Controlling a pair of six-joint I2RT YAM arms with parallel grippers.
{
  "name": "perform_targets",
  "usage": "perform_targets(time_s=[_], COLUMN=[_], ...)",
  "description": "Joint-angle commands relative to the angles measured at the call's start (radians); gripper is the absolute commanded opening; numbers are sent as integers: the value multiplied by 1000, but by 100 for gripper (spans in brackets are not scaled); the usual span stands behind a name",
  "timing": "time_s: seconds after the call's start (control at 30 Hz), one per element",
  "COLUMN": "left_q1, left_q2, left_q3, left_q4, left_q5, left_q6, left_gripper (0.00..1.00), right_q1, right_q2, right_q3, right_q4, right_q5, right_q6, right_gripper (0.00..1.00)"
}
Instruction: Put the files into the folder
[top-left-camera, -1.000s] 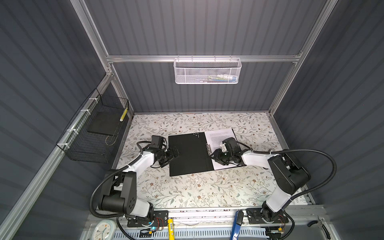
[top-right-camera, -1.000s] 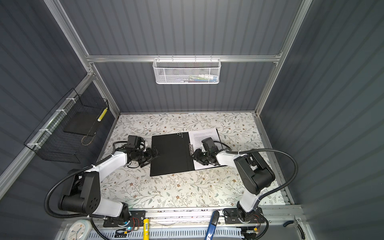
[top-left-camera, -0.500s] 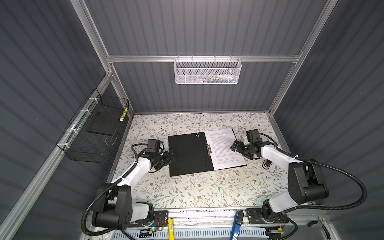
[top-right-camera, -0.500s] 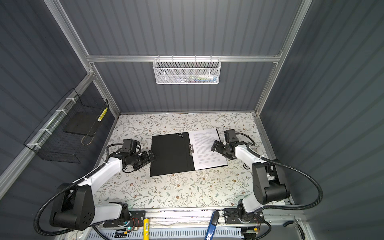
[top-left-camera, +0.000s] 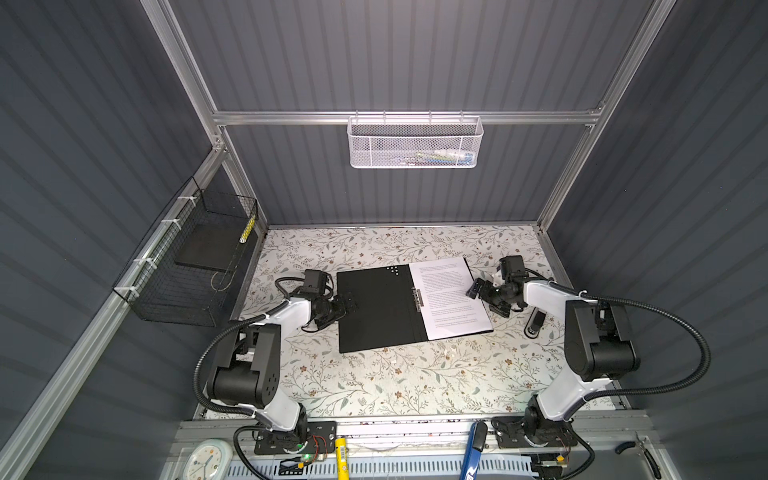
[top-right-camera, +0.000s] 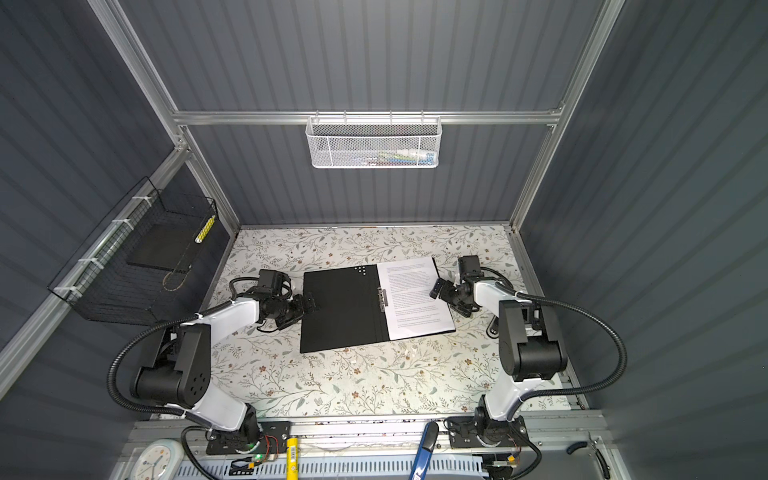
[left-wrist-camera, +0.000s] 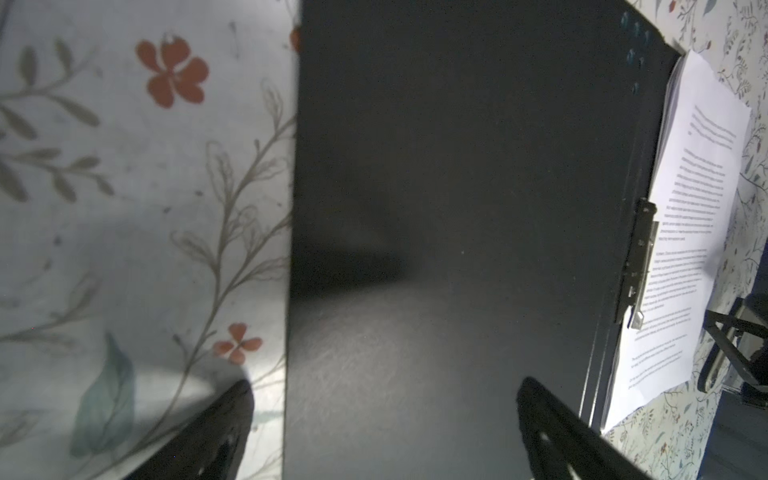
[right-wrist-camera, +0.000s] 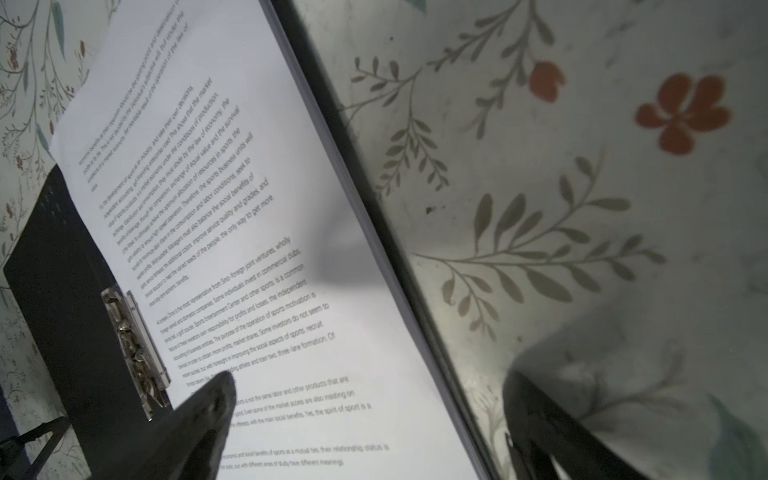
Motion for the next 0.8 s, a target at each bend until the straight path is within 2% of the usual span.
perform_targets(time_s=[0.0, 0.27, 0.43, 0.77], left_q1=[4, 4, 5, -18], left_q2=[54, 65, 14, -95], left_q3=[-14, 44, 100, 205], left_q4=[-27, 21, 96, 223], left_q5=[71, 291, 424, 542], left_q6=[26, 29, -42, -220], left_gripper=[100, 100, 100, 100], right_q1=[-2, -2, 1, 24], right_q2=[25, 66, 73, 56], right_q3=[11, 43, 52, 36], right_q4=[-30, -23, -28, -14], right_q5=[-90, -220, -242, -247], right_q6=[7, 22, 17, 13], right_gripper=[99, 99, 99, 99])
